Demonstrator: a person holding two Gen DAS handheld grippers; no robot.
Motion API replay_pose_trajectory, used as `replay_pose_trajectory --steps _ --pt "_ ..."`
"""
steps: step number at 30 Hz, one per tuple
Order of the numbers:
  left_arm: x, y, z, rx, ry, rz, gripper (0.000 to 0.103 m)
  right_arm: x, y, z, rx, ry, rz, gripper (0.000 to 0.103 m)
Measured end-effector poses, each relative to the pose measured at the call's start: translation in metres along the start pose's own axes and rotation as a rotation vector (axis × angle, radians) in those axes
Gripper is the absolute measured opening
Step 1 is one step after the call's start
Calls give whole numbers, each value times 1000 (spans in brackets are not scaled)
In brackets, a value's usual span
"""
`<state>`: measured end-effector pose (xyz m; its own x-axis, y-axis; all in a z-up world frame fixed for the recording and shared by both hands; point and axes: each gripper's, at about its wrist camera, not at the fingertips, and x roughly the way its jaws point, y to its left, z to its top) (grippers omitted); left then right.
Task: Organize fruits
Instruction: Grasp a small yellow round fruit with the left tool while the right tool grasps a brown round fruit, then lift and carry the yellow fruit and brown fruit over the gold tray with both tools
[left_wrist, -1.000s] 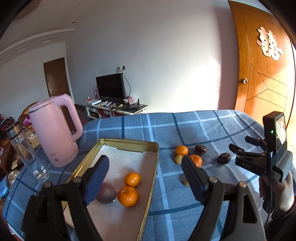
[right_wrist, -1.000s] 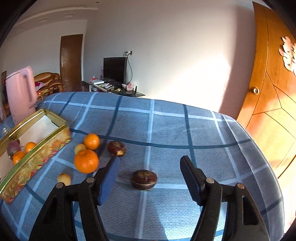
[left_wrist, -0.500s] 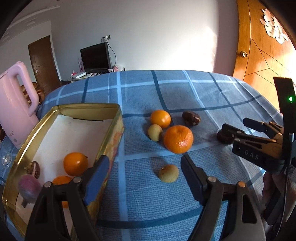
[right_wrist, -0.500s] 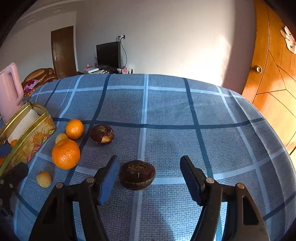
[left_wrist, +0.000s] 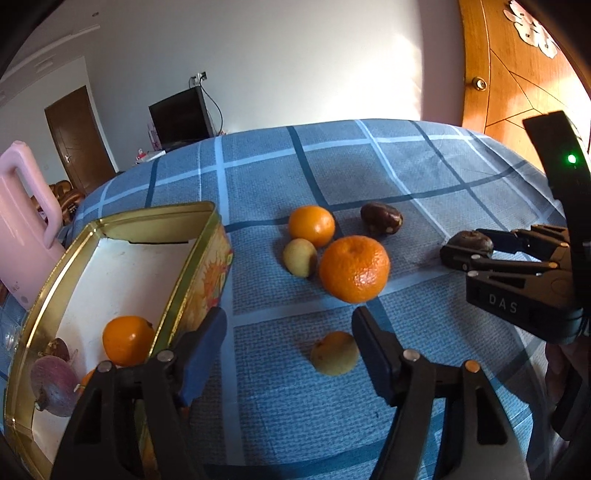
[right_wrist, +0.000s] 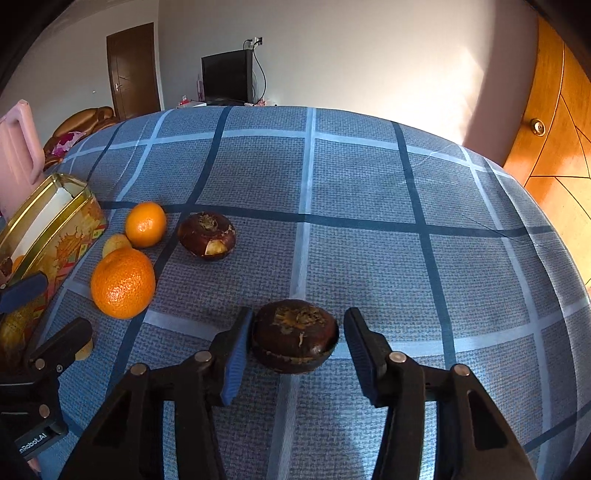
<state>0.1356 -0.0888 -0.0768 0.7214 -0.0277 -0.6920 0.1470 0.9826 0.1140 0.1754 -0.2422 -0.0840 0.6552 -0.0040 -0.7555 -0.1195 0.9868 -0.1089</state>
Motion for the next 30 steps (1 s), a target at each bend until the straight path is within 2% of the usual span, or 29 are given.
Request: replay_pose_trajectory --steps 3,7,11,13,14,18,30 --pt "-3 -7 0 39 -19 -8 72 0 -1 0 4 0 7 46" --pt "11 -5 1 29 62 -85 72 -1 -4 0 20 -6 28 46" --pt "24 5 -1 -34 133 -161 54 -6 -2 -1 7 -27 30 46" --pt "23 8 -2 -57 121 -169 40 -9 0 -2 -4 -41 30 46" --pt "22 9 -2 -56 118 -174 27 -11 0 -3 -7 -47 29 46" --pt "23 17 -4 -101 113 -210 28 -19 0 -7 -11 -79 36 47" --pt "9 22 -3 -119 42 -173 28 -38 -10 -10 28 -158 88 47"
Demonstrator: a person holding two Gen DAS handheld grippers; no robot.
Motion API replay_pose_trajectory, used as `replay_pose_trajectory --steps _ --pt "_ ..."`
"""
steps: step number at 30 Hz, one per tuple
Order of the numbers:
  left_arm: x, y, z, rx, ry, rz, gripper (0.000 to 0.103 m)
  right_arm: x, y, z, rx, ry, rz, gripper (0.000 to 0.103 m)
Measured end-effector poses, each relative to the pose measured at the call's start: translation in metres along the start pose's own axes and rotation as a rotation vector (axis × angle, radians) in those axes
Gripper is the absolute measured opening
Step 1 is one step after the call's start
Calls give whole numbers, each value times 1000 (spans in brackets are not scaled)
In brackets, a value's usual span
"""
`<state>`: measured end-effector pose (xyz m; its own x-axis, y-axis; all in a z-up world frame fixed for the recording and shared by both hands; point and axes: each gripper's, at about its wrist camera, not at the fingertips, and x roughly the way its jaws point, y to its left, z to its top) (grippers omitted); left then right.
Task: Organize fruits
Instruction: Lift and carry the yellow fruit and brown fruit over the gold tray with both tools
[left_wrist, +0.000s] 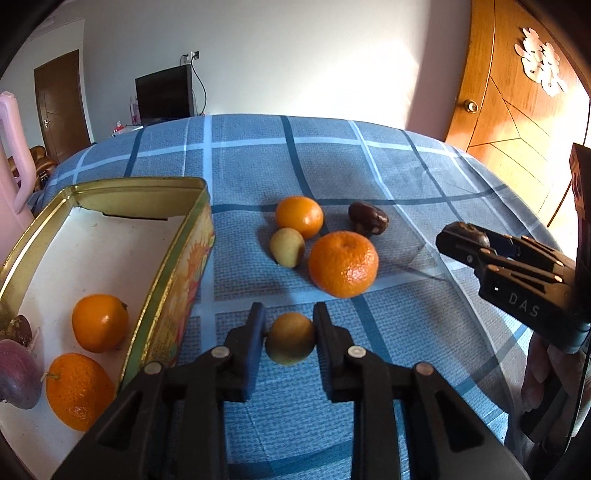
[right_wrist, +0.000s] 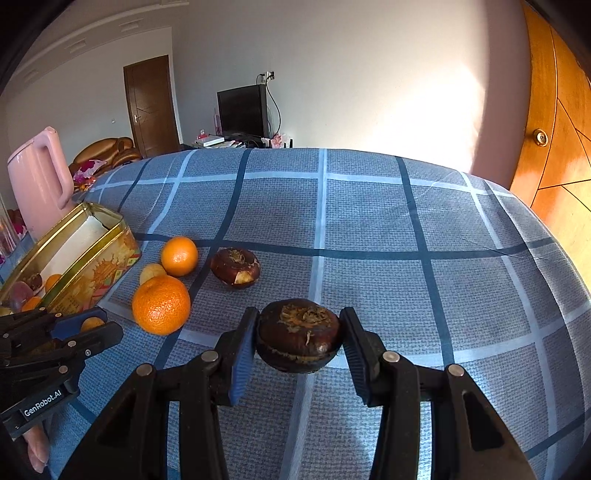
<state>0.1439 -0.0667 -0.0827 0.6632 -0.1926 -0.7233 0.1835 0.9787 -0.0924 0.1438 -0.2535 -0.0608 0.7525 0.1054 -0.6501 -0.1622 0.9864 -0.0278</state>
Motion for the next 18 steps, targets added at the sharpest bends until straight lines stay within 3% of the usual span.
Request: replay_pose_trajectory --steps 18 --pt "-22 -4 -2 24 -124 50 28 -22 8 -1 -16 -114 12 47"
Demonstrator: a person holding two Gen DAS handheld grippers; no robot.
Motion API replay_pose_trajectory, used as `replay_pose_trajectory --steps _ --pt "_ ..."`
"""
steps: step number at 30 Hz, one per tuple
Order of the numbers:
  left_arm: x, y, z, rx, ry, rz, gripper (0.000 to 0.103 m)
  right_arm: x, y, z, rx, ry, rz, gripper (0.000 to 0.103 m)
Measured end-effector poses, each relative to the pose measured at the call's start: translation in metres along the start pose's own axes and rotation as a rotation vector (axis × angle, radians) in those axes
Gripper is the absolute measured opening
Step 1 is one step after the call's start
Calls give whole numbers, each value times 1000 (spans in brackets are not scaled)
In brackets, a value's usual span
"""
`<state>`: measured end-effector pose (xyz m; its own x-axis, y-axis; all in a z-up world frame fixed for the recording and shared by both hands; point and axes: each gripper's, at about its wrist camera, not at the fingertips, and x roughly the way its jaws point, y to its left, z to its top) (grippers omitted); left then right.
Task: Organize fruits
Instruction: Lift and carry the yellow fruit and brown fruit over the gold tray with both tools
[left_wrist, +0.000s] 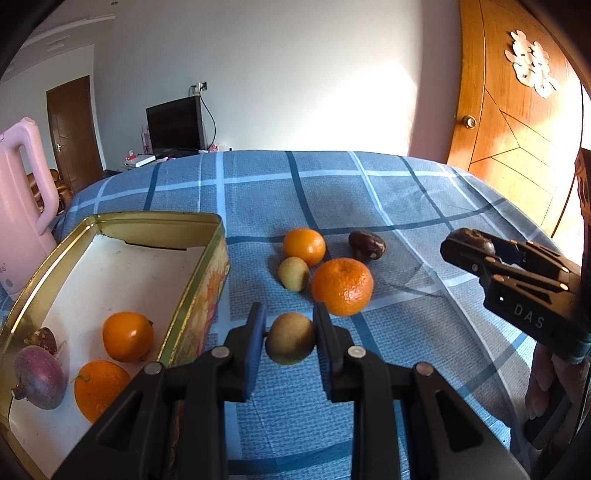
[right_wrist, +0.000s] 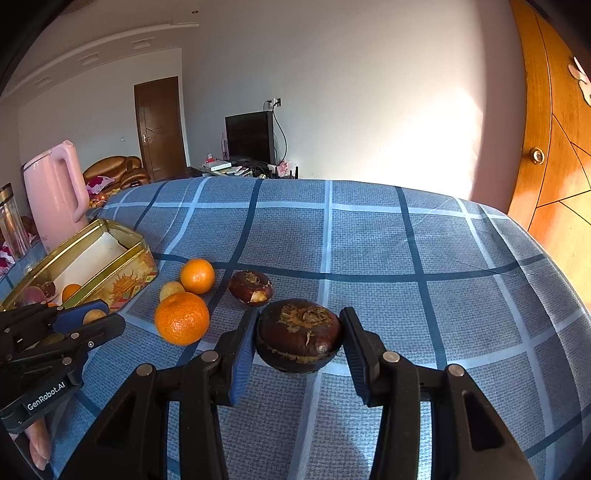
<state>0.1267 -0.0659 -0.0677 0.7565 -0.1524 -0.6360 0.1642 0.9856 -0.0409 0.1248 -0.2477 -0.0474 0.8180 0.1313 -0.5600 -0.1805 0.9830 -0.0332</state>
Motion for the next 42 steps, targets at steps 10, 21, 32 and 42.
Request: replay_pose_trajectory --steps 10,21,32,42 --pt "-9 -2 -1 9 -46 17 28 -11 5 -2 -16 -61 5 47" --pt "-18 -4 -2 20 -91 32 28 -23 7 -6 -20 -114 4 47" --pt "-23 -5 -3 23 -119 38 28 -34 11 -8 -30 -163 7 47" --pt "-28 -7 -4 33 -150 53 28 -42 13 -10 -39 -198 6 47"
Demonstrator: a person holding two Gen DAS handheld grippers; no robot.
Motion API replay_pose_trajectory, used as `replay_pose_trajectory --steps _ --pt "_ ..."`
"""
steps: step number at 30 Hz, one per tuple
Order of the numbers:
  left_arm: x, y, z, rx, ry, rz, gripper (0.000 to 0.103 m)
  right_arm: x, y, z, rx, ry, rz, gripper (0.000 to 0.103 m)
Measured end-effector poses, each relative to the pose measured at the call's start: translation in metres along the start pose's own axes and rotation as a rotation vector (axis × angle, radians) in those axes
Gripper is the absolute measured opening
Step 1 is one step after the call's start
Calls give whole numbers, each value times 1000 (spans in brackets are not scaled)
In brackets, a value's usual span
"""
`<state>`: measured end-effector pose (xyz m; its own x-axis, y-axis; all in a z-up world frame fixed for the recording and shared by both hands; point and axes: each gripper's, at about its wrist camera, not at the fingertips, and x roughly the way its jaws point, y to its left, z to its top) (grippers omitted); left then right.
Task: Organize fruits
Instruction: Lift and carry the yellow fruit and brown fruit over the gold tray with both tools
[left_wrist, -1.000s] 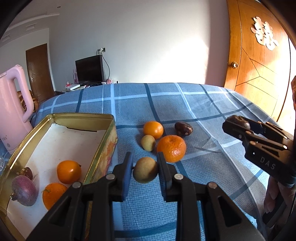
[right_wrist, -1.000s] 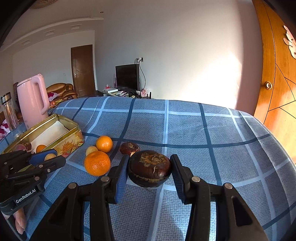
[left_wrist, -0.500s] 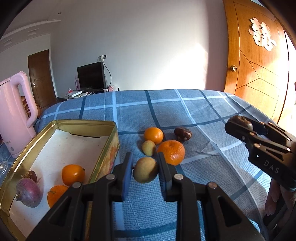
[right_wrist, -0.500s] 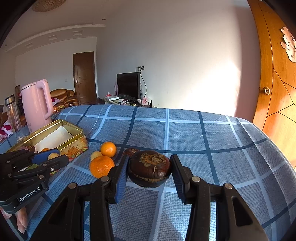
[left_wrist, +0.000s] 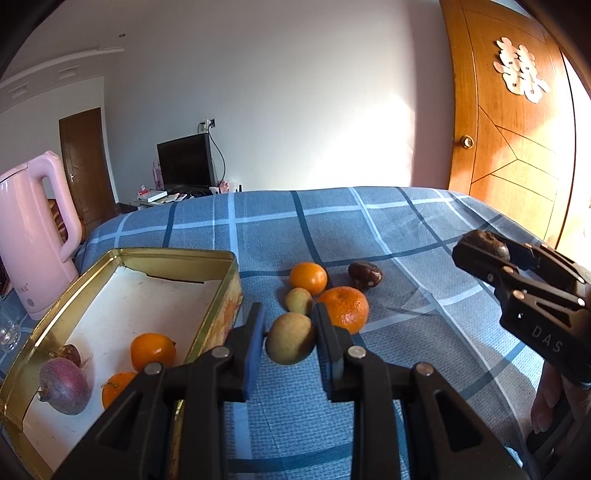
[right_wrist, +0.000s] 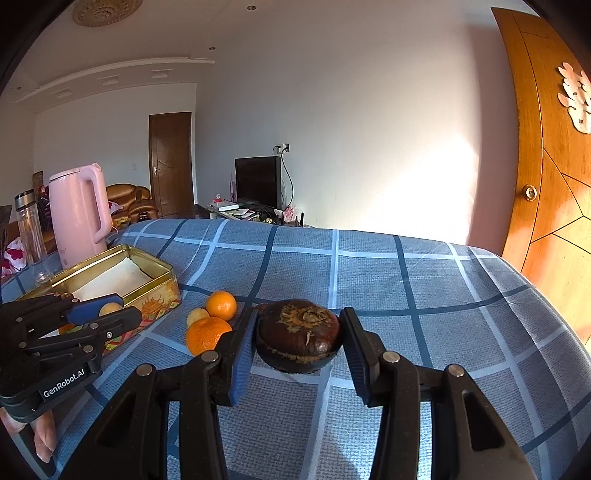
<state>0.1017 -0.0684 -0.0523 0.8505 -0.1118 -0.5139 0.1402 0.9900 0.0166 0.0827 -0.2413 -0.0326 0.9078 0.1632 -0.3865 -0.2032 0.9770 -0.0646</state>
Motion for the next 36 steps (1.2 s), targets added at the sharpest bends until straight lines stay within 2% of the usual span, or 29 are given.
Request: replay_pose_trajectory --steps 36 --pt "-21 -12 -2 63 -113 73 28 -21 8 -3 -30 -97 5 47"
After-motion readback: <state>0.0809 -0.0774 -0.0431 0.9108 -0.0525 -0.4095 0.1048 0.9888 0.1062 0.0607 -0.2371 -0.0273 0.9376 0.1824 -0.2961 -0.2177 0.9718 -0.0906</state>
